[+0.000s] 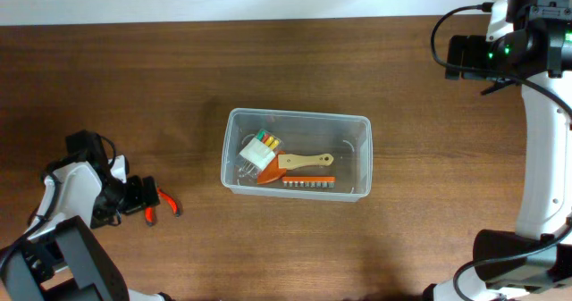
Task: Pack container
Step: 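Move the left gripper down over the red pliers, then close the left gripper on the red pliers' handles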
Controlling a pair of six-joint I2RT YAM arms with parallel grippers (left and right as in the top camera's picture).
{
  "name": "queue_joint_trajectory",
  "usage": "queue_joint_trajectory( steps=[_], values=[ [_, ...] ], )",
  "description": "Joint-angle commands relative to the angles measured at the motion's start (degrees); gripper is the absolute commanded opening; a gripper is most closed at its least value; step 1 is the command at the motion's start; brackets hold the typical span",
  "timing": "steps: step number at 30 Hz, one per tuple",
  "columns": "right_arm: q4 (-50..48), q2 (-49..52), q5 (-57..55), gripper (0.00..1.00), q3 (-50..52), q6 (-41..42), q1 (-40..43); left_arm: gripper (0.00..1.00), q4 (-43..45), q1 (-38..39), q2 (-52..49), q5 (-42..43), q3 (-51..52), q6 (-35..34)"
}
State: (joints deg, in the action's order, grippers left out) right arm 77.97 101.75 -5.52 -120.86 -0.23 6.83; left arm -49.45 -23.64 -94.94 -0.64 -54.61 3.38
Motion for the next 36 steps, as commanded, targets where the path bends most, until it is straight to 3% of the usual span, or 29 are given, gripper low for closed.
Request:
queue_joint_trajectory(
  steps=[1, 16, 19, 22, 25, 30, 36],
  values=[
    [-0.13, -0.02, -0.96, 0.99, 0.00, -0.39, 0.00, 0.99, 1.53, -0.15, -1.01, -0.13, 1.11, -0.35],
    [-0.11, -0.02, -0.96, 0.99, 0.00, -0.39, 0.00, 1.00, 4.81, -0.15, -9.07, -0.09, 1.11, -0.35],
    [-0.09, -0.02, -0.94, 0.99, 0.00, -0.39, 0.00, 0.89, 4.48, -0.15, -9.20, 0.44, 1.11, -0.35],
    [-0.11, -0.02, -0.96, 0.99, 0.00, -0.39, 0.00, 0.67, 4.50, -0.15, -9.20, 0.94, 1.09, -0.35],
    [-0.11, -0.02, -0.94, 0.99, 0.00, -0.39, 0.00, 0.62, 4.50, -0.15, -9.20, 0.96, 1.05, -0.37],
    [-0.11, -0.02, -0.92, 0.98, 0.00, -0.37, 0.00, 0.39, 4.50, -0.15, -9.20, 1.84, 0.98, -0.37],
    [-0.15, -0.02, -0.94, 0.99, 0.00, -0.37, 0.00, 0.29, 5.88, -0.15, -9.20, 4.66, 0.98, -0.44]
  ],
)
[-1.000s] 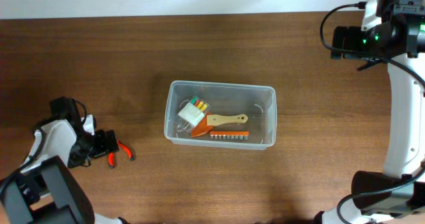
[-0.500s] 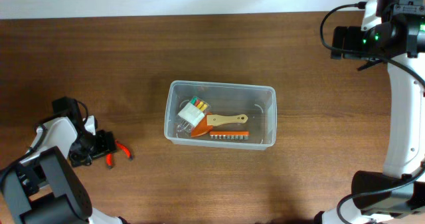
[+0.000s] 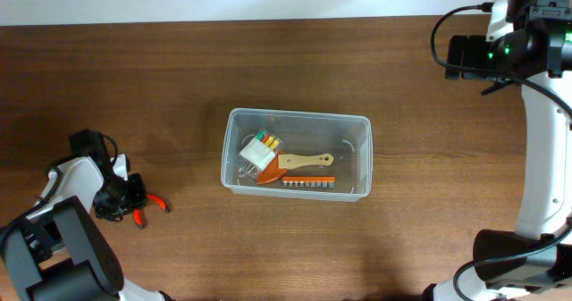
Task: Pack container
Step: 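Close the left gripper on the red pliers' handles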
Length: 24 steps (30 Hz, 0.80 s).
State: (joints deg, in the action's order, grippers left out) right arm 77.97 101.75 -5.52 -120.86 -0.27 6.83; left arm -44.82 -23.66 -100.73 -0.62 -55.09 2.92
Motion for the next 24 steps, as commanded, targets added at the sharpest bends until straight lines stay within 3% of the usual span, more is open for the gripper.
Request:
queue_joint_trajectory(
  steps=[1, 5, 7, 17, 24],
  values=[
    [-0.17, -0.02, -0.92, 0.99, 0.00, -0.33, 0.00, 0.27, 1.44, -0.13, -3.41, 4.83, 1.46, -0.09],
    [-0.17, -0.02, -0.94, 0.99, 0.00, -0.33, 0.00, 0.07, 2.32, -0.13, -3.41, 4.76, 1.46, -1.73],
    [-0.17, -0.02, -0.94, 0.99, 0.00, -0.33, 0.00, 0.02, 2.71, -0.13, -3.41, 4.74, 1.46, -1.73],
    [-0.15, -0.02, -0.94, 0.99, 0.00, -0.33, 0.00, 0.02, 2.89, -0.07, -3.19, 5.86, -1.62, -1.70],
    [-0.13, -0.02, -0.92, 0.99, 0.00, -0.33, 0.00, 0.02, -4.46, 2.91, 1.60, 8.83, -18.01, -1.62]
  ],
)
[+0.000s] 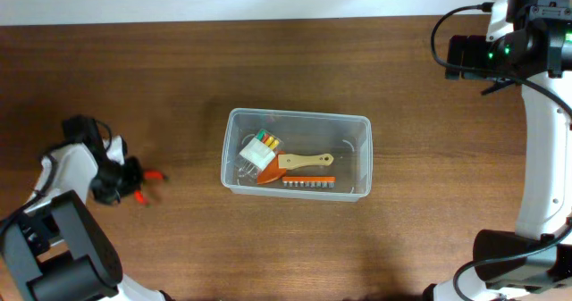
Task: Pack container
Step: 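Close the left gripper on the red pliers' handles, then carry the pliers over the container and release them inside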
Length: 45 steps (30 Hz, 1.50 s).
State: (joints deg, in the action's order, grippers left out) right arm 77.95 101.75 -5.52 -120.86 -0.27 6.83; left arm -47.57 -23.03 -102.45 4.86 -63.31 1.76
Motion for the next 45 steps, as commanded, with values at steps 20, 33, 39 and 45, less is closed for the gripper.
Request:
queue_joint_trajectory(
  steps=[20, 33, 39, 45],
  values=[
    [-0.11, -0.02, -0.94, 0.99, 0.00, -0.35, 0.00, 0.02, -9.09, 42.99, 2.84, 5.40, -32.41, 36.79],
    [-0.11, -0.02, -0.94, 0.99, 0.00, -0.35, 0.00, 0.02, -14.36, 44.04, -12.22, 7.04, -32.41, 33.57],
    [-0.11, -0.02, -0.94, 0.99, 0.00, -0.35, 0.00, 0.02, -15.30, 44.04, -17.42, 7.45, -32.41, 33.55],
    [-0.13, -0.02, -0.92, 0.99, 0.00, -0.33, 0.00, 0.64, -15.76, 44.04, -18.16, 7.41, -32.48, 33.55]
  ],
)
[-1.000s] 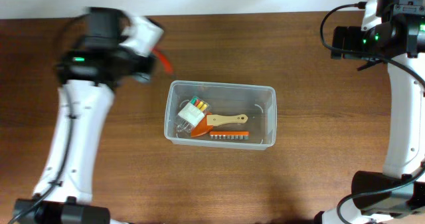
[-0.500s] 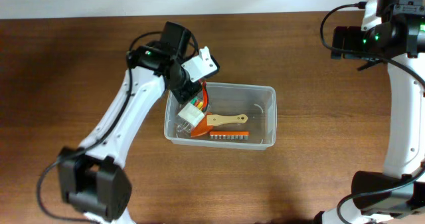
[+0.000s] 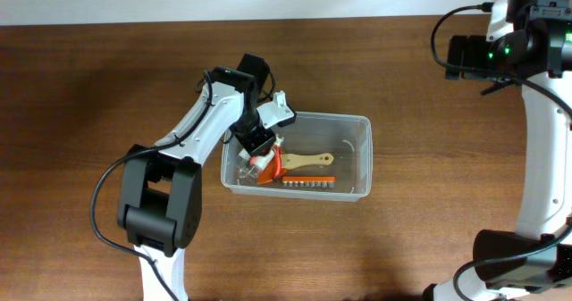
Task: Pack container
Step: 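Carry the pliers over the container and release them inside, then lift the left arm away from the container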
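A clear plastic container (image 3: 357, 122) stands mid-table. It holds a wooden-handled orange scraper (image 3: 304, 162), a strip of metal bits (image 3: 308, 183) and a white packet, mostly hidden by my left arm. My left gripper (image 3: 256, 149) reaches down into the container's left end. A bit of the orange-handled pliers (image 3: 253, 161) shows at its fingertips, and it looks shut on them. My right arm (image 3: 536, 113) stands at the far right edge. Its black wrist end (image 3: 465, 57) is raised at the back right, and its fingers cannot be made out.
Brown wooden table (image 3: 134, 87) with a white wall strip along the back. My left arm's base (image 3: 156, 212) sits left of the container at the front. My right arm's base (image 3: 518, 265) is at the front right corner.
My left gripper was at the far left of the table on the pliers. Now it is inside the container's left end, and the pliers are gone from the table.
My left gripper first stood at the far left beside the orange-handled pliers lying on the table. Then it was closed around them, and a little later it had shifted them slightly. Now it is over the container's left end with them. The right arm never moved.
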Controlling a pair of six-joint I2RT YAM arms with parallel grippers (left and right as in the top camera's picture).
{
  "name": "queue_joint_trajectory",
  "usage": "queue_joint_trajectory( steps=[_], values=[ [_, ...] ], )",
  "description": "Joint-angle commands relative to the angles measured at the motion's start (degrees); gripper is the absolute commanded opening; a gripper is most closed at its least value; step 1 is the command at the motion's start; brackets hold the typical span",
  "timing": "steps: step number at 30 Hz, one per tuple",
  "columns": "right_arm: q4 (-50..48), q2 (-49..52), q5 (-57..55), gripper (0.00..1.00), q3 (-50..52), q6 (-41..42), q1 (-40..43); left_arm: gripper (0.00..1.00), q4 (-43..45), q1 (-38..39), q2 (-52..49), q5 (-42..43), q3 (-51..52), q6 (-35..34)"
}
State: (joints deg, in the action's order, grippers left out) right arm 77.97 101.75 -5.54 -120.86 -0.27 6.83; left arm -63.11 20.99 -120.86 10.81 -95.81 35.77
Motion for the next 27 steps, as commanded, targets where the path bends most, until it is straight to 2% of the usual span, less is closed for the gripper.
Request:
queue_joint_trajectory(
  steps=[1, 5, 11, 12, 13, 17, 22, 25, 27],
  values=[
    [-0.15, -0.02, -0.90, 0.99, 0.00, -0.33, 0.00, 0.70, -0.22, 0.02, 0.33, 1.42, -0.09, -0.44],
    [-0.15, -0.02, -0.90, 0.99, 0.00, -0.33, 0.00, 0.85, -1.36, 0.02, 1.07, 0.74, -2.27, -1.29],
    [-0.15, -0.02, -0.90, 0.99, 0.00, -0.33, 0.00, 0.87, -5.79, 0.02, 5.49, -6.47, -12.17, -2.86],
    [-0.15, -0.02, -0.90, 0.99, 0.00, -0.33, 0.00, 0.97, -6.19, 0.00, 6.49, -7.72, -13.55, -3.04],
    [-0.17, -0.02, -0.90, 0.99, 0.00, -0.33, 0.00, 0.99, -6.36, -0.09, 7.72, -9.18, -14.75, -3.02],
    [-2.56, -0.02, -0.90, 0.99, 0.00, -0.33, 0.00, 0.99, -6.08, -1.97, 11.85, -13.64, -16.28, -3.04],
    [-8.55, -0.02, -0.87, 0.99, 0.00, -0.31, -0.02, 0.99, -4.44, -7.17, 13.53, -13.66, -16.28, -5.73],
    [-15.78, -0.02, -0.92, 0.99, 0.00, -0.33, 0.00, 0.99, 0.90, -10.64, 13.53, -13.68, -16.28, -8.63],
    [-21.79, -0.02, -0.94, 0.99, 0.00, -0.35, 0.00, 0.99, 7.41, -12.96, 13.53, -13.75, -16.28, -9.94]
  ],
)
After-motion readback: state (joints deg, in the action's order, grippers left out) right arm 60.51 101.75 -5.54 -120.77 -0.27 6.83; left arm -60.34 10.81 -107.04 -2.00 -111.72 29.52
